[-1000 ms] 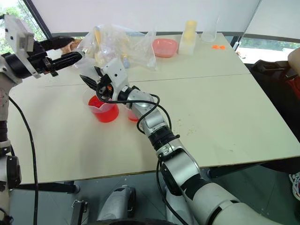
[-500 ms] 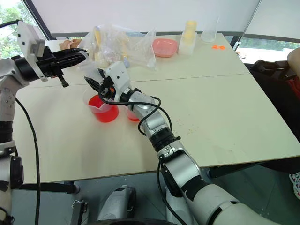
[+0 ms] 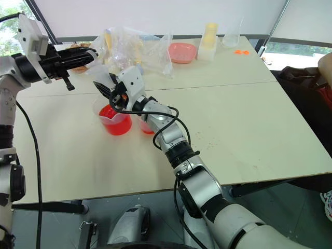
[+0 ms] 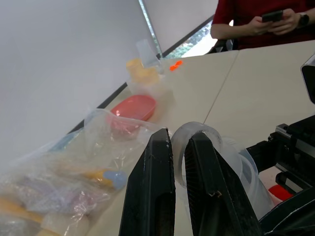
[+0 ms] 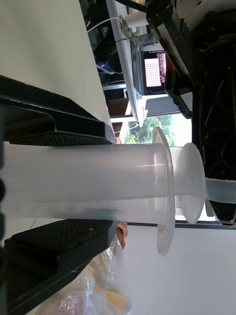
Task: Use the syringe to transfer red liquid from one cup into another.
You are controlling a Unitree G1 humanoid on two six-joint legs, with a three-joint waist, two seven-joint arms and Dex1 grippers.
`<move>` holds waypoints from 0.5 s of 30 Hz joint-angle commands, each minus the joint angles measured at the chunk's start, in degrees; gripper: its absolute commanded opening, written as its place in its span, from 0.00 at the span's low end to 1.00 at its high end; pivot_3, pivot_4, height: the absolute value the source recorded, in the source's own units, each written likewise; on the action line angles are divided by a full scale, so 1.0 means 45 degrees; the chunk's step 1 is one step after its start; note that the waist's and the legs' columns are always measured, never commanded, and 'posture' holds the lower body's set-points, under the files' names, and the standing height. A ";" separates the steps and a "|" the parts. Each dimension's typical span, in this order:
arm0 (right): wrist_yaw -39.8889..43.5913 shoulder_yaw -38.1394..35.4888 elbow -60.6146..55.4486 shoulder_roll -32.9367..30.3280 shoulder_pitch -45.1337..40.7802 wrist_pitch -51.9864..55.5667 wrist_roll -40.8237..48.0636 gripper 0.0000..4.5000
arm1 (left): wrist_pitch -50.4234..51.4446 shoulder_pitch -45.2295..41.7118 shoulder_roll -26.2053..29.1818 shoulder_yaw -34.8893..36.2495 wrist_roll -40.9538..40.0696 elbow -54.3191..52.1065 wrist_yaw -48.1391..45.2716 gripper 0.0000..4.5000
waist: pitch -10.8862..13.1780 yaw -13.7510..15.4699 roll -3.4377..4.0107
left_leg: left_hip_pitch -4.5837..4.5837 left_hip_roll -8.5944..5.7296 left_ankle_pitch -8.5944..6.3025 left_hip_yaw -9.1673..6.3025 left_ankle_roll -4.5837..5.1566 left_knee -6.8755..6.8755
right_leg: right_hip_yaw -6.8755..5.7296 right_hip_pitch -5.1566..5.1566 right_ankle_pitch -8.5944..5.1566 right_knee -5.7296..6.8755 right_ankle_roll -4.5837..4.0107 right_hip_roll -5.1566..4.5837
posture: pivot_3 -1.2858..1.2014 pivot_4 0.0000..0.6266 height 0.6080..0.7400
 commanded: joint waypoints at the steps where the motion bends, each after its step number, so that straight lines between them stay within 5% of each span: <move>1: 0.0880 0.1362 -0.1188 0.1861 0.0605 -0.0495 -0.0101 0.33 | -0.0393 -0.0926 0.0420 0.0750 0.0471 0.0639 0.0839 0.01 | 0.0000 0.0004 0.0000 | 0.0000 0.0000 0.0000 0.0000 0.0000 0.0000 | 0.0000 0.0000 0.0000 0.0000 0.0000 -0.0001 | 0.52 0.24 1.00; 15: 0.0876 0.1646 -0.1406 0.1962 0.0850 -0.0371 -0.0054 0.33 | -0.0858 -0.1549 0.0602 0.0877 0.0547 0.1492 0.0832 0.01 | 0.0000 -0.0004 0.0000 | 0.0000 0.0000 0.0000 0.0000 0.0000 0.0002 | 0.0000 0.0000 0.0000 0.0002 0.0000 0.0000 | 0.52 0.24 1.00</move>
